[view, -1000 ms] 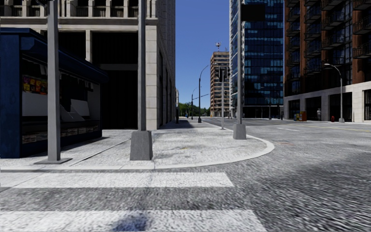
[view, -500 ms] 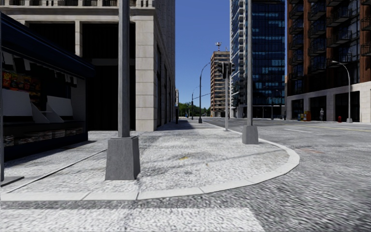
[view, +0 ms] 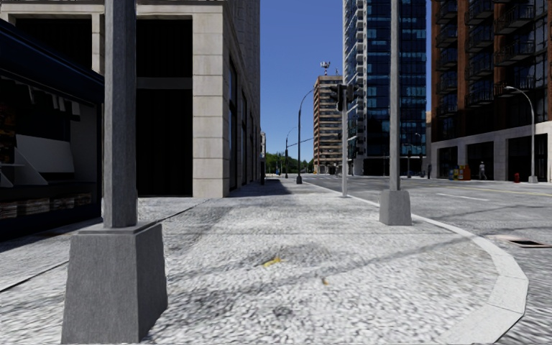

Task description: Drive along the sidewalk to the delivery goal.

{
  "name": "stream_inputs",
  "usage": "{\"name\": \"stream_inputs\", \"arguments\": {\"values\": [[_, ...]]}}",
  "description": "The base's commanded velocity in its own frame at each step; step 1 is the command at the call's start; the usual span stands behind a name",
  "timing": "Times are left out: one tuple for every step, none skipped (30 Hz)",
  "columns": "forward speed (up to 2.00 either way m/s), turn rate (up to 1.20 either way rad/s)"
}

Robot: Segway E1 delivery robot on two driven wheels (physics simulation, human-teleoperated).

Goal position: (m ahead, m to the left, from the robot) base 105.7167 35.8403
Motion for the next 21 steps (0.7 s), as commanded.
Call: {"name": "stream_inputs", "arguments": {"values": [[2.0, 0.0], [1.43, 0.0], [1.43, 0.0], [1.43, 0.0], [1.43, 0.0], [1.43, 0.0], [1.43, 0.0], [1.43, 0.0], [1.43, 0.0], [1.43, 0.0], [1.43, 0.0], [1.43, 0.0], [1.43, 0.0], [1.43, 0.0], [1.43, 0.0], [1.42, 0.0], [1.41, 0.0], [1.41, 0.0], [1.37, 0.0], [1.33, 0.0], [1.3, 0.0]]}}
